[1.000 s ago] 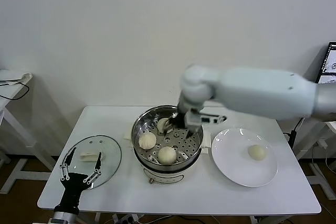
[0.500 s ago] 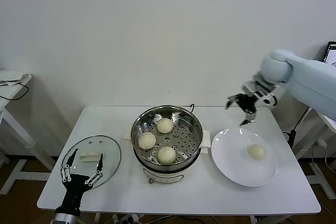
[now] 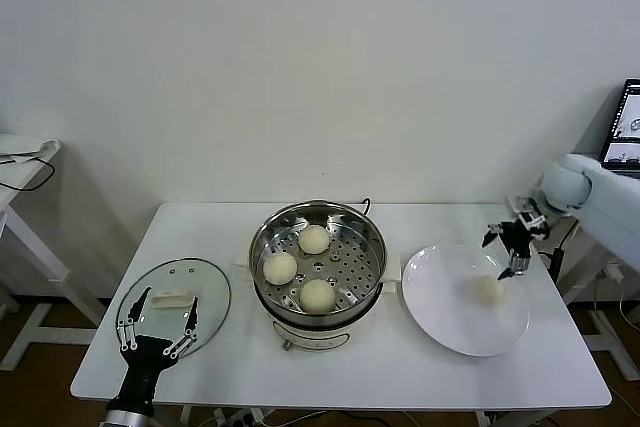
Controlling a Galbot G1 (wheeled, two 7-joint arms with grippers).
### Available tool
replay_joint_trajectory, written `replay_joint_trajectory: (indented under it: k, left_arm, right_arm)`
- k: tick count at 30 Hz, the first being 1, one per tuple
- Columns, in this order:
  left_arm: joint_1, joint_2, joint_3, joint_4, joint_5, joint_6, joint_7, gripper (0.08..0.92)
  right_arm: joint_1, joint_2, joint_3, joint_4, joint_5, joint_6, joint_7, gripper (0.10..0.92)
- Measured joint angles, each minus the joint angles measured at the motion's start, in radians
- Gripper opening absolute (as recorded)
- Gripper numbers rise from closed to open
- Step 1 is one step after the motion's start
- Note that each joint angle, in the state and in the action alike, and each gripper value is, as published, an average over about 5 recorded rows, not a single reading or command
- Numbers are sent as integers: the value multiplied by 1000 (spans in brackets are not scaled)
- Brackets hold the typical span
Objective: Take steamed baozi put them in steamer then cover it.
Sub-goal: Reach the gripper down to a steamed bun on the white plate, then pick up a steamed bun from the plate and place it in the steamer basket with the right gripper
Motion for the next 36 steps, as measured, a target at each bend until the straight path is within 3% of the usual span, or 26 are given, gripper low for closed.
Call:
replay_joint_trajectory:
  k: [19, 27, 36]
  left_arm:
    - [-3, 1, 0, 13, 1, -1, -1, 823]
    - [-3, 0, -2, 15, 0, -3, -1, 823]
    - [-6, 4, -4, 11, -2, -4, -1, 823]
  right_arm:
    - [-136, 45, 52, -82, -10, -26, 64, 819]
    - [-139, 46, 57, -79, -13, -34, 71, 682]
    - [-78, 25, 29, -29, -6, -42, 42, 662]
